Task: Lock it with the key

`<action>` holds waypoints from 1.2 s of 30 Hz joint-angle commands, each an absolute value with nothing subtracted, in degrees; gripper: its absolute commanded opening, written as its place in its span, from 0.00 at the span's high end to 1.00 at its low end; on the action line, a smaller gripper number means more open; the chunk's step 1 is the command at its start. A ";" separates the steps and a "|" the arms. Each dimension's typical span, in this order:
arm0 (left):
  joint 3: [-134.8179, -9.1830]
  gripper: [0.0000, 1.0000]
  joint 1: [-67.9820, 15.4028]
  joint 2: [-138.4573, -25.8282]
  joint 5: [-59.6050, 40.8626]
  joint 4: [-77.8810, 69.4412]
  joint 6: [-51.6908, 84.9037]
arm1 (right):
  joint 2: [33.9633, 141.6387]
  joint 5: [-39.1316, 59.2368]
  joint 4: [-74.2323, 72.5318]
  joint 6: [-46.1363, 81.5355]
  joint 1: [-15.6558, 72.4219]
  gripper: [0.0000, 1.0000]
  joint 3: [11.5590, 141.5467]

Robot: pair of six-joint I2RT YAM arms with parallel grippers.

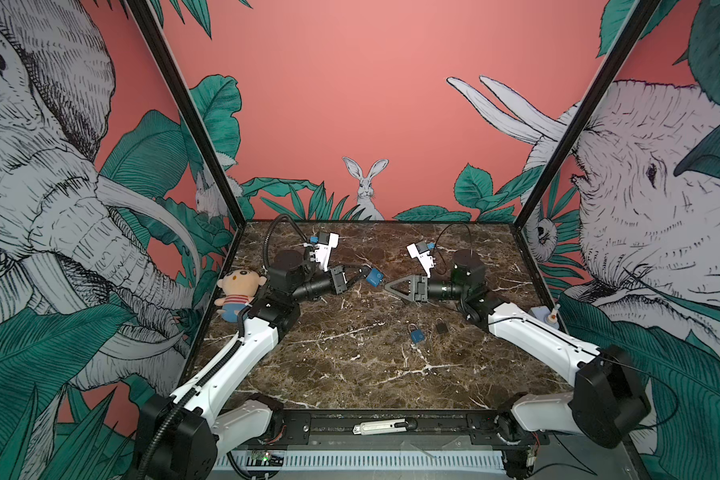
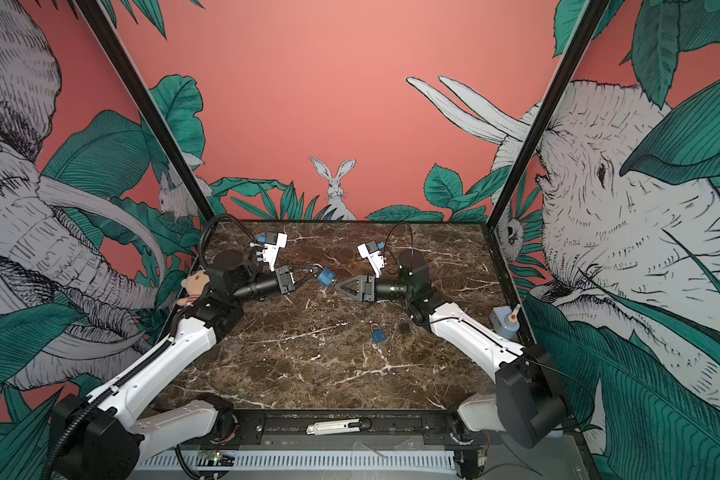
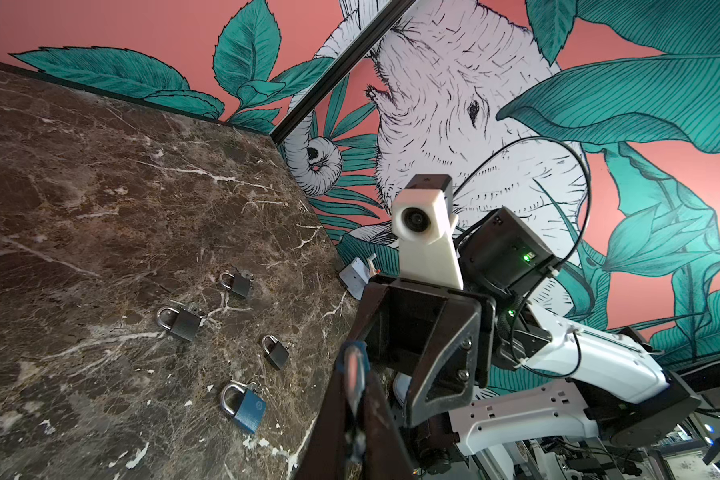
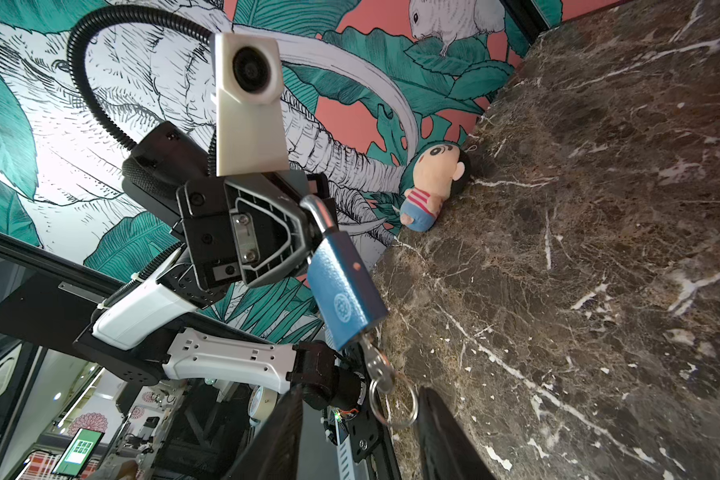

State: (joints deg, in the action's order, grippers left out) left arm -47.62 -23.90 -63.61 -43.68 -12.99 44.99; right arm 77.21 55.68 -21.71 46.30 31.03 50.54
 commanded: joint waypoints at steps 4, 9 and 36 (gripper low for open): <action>-49.76 1.00 -23.71 -61.66 -44.67 -13.63 45.11 | 79.05 55.97 -24.77 46.14 30.76 0.54 54.00; -49.88 1.00 -23.64 -61.56 -44.81 -13.57 45.18 | 79.11 55.17 -22.68 44.47 30.76 0.53 54.90; -49.97 1.00 -23.47 -61.11 -41.58 -14.93 46.54 | 81.24 56.78 -28.76 48.44 32.34 1.00 52.14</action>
State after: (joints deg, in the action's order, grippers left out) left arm -48.21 -23.53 -63.61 -42.33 -12.10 46.44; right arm 80.84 56.36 -24.60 46.92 31.94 53.45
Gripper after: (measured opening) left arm 0.092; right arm 0.068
